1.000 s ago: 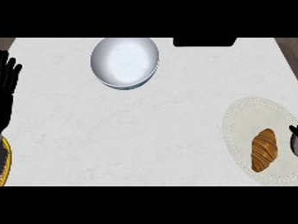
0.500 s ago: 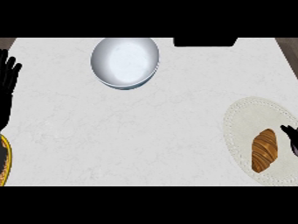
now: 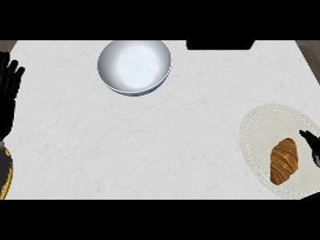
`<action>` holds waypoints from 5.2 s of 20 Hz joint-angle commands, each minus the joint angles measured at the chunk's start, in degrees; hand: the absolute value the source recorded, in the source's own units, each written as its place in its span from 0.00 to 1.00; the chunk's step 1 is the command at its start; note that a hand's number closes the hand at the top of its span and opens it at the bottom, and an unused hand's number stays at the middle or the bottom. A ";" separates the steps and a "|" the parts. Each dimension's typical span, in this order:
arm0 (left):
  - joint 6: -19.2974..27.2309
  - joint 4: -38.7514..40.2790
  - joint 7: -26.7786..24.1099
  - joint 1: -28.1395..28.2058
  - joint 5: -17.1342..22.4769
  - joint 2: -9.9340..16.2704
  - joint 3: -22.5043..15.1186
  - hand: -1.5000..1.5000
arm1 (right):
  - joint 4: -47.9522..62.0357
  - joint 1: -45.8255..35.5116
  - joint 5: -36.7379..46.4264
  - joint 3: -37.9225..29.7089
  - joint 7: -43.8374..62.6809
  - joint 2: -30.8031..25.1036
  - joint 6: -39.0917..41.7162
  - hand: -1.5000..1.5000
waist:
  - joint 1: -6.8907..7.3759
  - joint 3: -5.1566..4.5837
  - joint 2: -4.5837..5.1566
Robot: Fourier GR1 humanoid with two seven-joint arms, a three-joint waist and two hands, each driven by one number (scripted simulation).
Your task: Pick the croissant from the placemat and place it in the bowl
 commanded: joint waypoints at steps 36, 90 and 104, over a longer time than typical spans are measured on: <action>-4.31 -6.48 4.42 1.66 -4.39 -4.19 4.84 0.50 | 30.62 -10.71 19.75 -7.37 -22.56 13.02 -7.50 1.00 | 0.26 0.01 -0.04; -5.94 6.30 -2.00 -6.24 -6.13 -6.23 4.16 0.50 | 89.43 -97.50 11.74 -13.52 -63.26 12.09 15.12 1.00 | 3.50 -0.10 1.35; -6.26 -1.06 2.76 -4.51 -5.40 -5.04 4.02 0.50 | 94.71 -96.72 16.05 -10.13 -57.48 26.30 6.94 1.00 | 3.50 -0.04 1.17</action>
